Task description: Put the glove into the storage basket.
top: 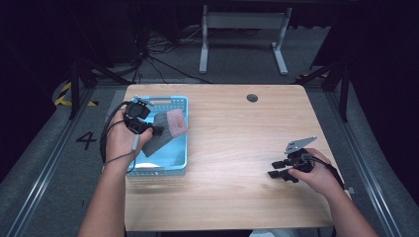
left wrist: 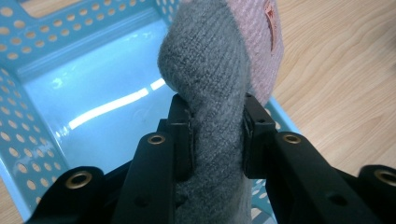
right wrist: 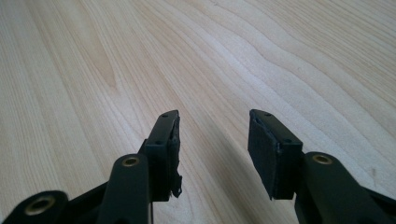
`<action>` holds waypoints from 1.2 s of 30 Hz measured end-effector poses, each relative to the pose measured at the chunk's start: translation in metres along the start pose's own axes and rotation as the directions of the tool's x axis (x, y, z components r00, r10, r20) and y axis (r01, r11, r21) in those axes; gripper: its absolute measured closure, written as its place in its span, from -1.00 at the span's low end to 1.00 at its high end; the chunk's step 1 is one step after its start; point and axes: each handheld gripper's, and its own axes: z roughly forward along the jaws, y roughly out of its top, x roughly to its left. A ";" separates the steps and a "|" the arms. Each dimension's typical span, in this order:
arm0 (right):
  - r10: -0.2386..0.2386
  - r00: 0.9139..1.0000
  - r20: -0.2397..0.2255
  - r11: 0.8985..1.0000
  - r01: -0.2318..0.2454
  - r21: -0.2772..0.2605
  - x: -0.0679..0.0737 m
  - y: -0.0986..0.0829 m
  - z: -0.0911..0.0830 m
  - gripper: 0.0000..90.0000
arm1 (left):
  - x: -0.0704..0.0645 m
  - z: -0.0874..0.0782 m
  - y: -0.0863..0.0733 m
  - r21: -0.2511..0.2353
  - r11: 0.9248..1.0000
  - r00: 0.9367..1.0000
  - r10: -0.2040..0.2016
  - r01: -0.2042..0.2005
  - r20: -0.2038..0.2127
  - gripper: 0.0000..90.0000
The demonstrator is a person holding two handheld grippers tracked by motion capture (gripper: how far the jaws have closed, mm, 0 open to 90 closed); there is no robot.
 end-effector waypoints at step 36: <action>-0.020 1.000 -0.004 1.000 0.020 -0.010 0.005 -0.002 0.000 0.16 | 0.058 0.062 -0.026 0.100 0.988 0.986 -0.107 0.120 -0.130 -0.30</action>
